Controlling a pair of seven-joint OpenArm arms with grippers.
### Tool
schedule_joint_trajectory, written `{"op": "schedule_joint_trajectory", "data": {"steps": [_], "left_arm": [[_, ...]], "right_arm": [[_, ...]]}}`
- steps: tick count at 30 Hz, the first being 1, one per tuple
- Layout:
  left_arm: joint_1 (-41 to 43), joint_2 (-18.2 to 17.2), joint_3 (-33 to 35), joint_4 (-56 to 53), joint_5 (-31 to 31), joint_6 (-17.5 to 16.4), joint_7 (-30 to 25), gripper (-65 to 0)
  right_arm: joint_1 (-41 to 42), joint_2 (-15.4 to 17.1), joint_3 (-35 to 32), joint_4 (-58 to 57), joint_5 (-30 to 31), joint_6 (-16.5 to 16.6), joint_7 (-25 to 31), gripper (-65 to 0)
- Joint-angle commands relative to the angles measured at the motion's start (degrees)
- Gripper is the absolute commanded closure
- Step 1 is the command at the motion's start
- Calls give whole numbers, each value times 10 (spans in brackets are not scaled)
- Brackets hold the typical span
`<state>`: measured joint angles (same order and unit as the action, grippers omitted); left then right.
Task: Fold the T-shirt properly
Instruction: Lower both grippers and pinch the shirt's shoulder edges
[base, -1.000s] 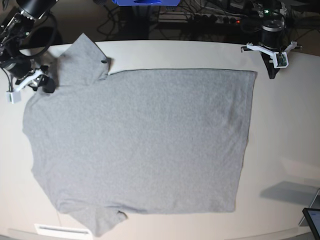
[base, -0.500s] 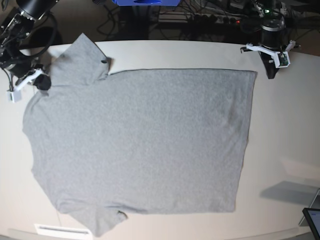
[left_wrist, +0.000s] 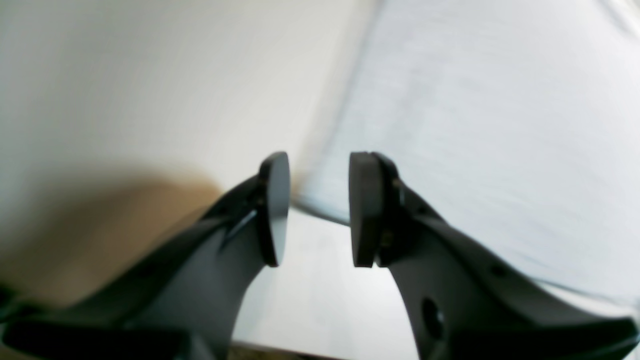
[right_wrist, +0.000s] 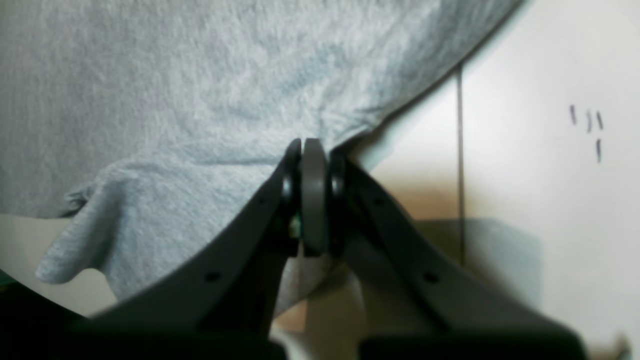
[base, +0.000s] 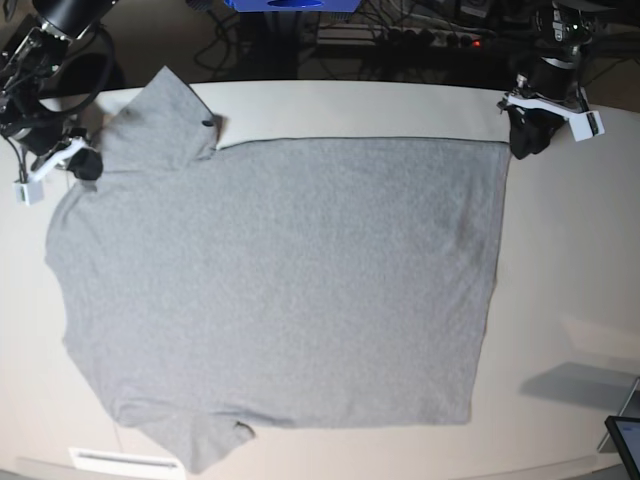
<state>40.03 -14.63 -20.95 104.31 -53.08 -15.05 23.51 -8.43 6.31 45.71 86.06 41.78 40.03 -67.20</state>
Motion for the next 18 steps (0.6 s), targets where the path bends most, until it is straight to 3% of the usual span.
{"op": "schedule_joint_trajectory", "data": {"steps": [1,7,18], "left_arm": [[3,0,-4,8,-20,-10,2,-205],[3,1,-5,-44,-96,-12,11,-203],[4,40,-100,-62,-97,-14,15,-202]], "right_arm": [[2,9,0,6,-4,0,-4,-3],[1,15,0,6,-4,0,-4,-3],[1,15,0,6,-4,0,-7,-7]]}}
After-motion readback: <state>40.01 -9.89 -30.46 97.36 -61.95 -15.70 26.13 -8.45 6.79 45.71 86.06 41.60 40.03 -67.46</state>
